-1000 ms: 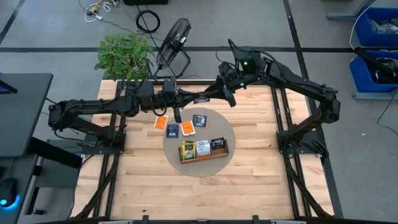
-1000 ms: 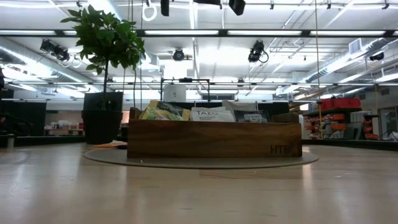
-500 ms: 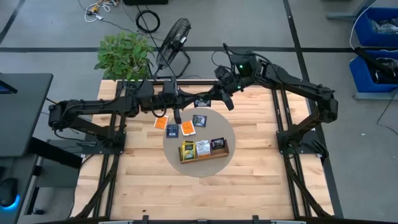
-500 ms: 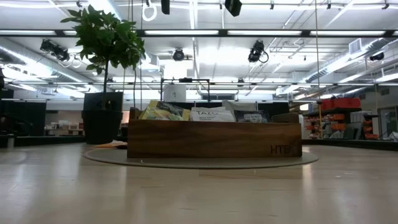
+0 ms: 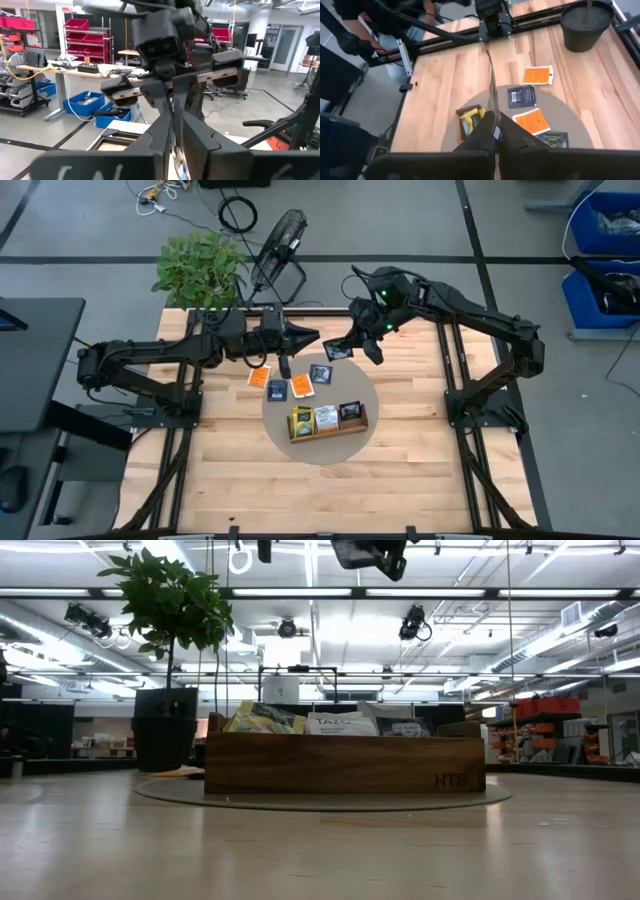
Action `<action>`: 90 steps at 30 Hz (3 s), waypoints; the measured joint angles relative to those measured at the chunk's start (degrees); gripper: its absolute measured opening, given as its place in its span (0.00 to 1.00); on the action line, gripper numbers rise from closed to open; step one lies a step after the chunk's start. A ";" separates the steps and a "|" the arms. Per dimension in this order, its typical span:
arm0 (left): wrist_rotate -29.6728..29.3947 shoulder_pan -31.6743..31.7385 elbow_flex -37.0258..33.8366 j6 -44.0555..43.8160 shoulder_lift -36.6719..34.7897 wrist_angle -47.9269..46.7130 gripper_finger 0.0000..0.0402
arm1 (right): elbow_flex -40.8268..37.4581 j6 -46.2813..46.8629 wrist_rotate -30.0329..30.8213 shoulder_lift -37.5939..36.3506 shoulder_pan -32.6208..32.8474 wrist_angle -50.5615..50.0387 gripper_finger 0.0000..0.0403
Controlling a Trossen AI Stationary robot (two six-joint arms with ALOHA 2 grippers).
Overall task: Pick & Place Tea
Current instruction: Put the violet tea bag into the right section of the wooden organizer
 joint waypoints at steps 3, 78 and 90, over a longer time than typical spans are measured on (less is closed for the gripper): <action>-0.04 0.00 0.00 -0.05 0.02 -0.18 0.12 | 0.00 -0.13 0.07 0.00 0.71 2.29 0.00; 3.00 0.81 0.09 -3.52 0.15 -10.13 0.00 | 37.09 -10.70 -2.60 18.58 -1.86 -29.33 0.43; 3.02 0.81 0.09 -3.61 0.15 -11.50 0.00 | 37.09 -12.11 6.64 19.67 1.73 -26.42 0.40</action>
